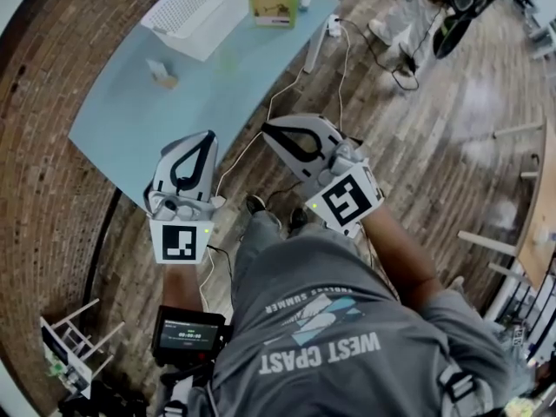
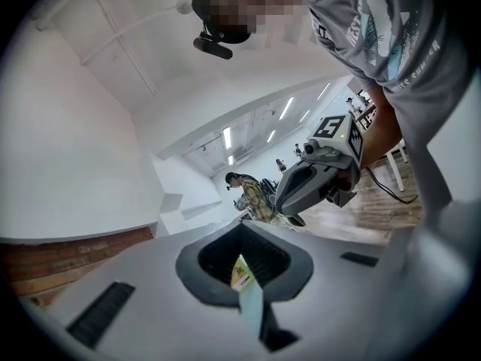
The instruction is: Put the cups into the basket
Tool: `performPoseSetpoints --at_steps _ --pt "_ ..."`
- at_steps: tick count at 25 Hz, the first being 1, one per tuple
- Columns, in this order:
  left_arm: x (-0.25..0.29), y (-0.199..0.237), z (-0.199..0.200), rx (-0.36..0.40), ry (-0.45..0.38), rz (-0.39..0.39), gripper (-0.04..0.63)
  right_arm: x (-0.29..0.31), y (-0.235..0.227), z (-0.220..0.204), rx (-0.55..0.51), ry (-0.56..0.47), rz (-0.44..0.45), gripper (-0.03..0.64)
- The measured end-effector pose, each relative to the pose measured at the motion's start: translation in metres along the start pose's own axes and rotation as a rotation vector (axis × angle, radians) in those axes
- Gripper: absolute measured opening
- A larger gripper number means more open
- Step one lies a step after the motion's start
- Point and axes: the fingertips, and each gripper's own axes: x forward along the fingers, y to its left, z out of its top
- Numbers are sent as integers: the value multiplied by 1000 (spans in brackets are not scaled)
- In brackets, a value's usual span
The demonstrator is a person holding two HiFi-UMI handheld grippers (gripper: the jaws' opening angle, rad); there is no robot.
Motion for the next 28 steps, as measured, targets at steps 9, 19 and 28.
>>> performPoseSetpoints --at_steps 9,19,28 --pt "18 47 -27 -3 -63 -41 0 41 -20 -6 -8 57 -57 14" --pt "27 89 -57 -18 -112 -89 0 91 -34 -6 -18 102 -105 14" --pt "26 116 -72 -44 -148 -96 0 121 -40 2 -35 122 -118 14"
